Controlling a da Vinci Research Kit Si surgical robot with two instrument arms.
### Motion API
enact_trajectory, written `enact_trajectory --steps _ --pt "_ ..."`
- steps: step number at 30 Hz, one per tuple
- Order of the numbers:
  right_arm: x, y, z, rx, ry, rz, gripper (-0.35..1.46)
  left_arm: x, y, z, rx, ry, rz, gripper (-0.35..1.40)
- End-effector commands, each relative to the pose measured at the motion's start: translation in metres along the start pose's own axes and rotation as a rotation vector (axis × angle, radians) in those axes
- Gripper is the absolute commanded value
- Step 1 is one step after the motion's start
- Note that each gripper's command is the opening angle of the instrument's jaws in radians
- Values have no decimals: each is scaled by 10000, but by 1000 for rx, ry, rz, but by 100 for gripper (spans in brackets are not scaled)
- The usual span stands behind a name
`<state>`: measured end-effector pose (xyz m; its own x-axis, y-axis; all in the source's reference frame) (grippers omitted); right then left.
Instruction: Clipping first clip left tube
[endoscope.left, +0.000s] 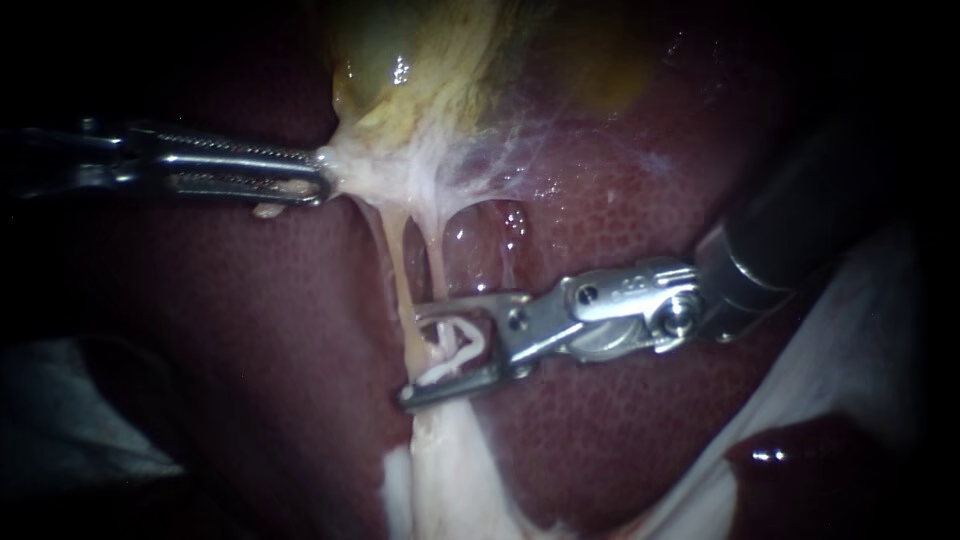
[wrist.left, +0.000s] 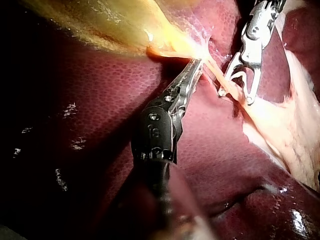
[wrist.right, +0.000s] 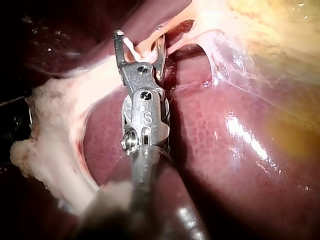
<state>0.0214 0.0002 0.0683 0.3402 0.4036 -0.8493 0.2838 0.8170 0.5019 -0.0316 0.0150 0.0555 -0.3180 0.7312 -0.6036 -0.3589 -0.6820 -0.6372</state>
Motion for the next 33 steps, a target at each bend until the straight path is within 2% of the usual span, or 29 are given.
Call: enact_trajectory --steps 1,4,7,16,20,29,31,33 --pt "2 1 4 19 1 1 46 0 0 0 0 0 0 -35" --pt "7 -1 11 60 15 5 46 0 0 0 0 0 0 -35" --pt "12 -8 14 96 29 0 45 0 0 0 0 0 0 -35" --pt "26 -35 19 131 31 -13 38 0 0 0 0 0 0 -35" --pt "26 -40 16 133 31 -2 24 0 0 0 0 0 0 -35" --pt "24 -40 11 135 34 -3 -15 0 0 0 0 0 0 -35" --pt "24 -40 11 135 34 -2 -29 0 0 0 0 0 0 -35" --pt "25 -41 9 136 33 33 -35 0 0 0 0 0 0 -35"
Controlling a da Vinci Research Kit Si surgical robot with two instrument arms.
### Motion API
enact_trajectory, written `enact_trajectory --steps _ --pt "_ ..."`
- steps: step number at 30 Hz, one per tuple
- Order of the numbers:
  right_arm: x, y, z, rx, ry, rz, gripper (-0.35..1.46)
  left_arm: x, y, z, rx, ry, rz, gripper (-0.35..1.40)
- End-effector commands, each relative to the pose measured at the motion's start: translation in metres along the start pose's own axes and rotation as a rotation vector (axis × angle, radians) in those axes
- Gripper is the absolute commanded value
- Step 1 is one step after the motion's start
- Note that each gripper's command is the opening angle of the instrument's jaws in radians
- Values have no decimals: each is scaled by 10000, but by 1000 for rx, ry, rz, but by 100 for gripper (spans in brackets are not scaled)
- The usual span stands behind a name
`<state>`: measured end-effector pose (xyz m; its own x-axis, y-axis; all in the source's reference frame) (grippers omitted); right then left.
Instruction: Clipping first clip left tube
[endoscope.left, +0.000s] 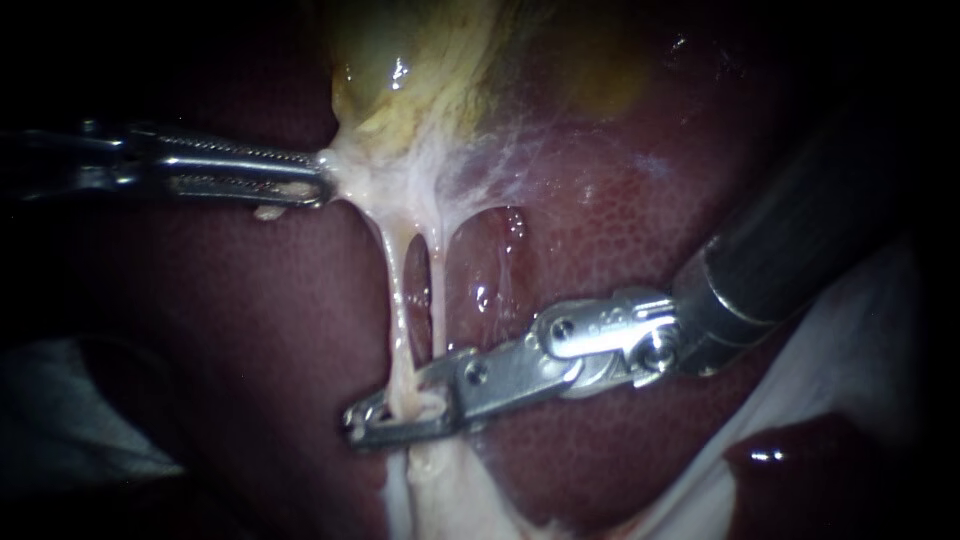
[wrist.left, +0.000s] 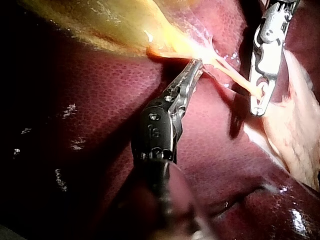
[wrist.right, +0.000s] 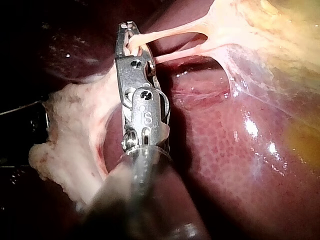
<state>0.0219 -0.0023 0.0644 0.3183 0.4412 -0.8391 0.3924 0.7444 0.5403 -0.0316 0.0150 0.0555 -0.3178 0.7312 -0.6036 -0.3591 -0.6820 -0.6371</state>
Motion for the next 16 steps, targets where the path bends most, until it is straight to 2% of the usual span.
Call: enact_trajectory --steps 1,3,16 --pt "0 -3 0 2 0 36 -35 0 0 0 0 0 0 -35" --pt "1 -3 -1 2 2 71 -35 0 0 0 0 0 0 -35" --pt "-1 -3 -1 2 2 94 -35 1 -1 0 0 0 0 -35"
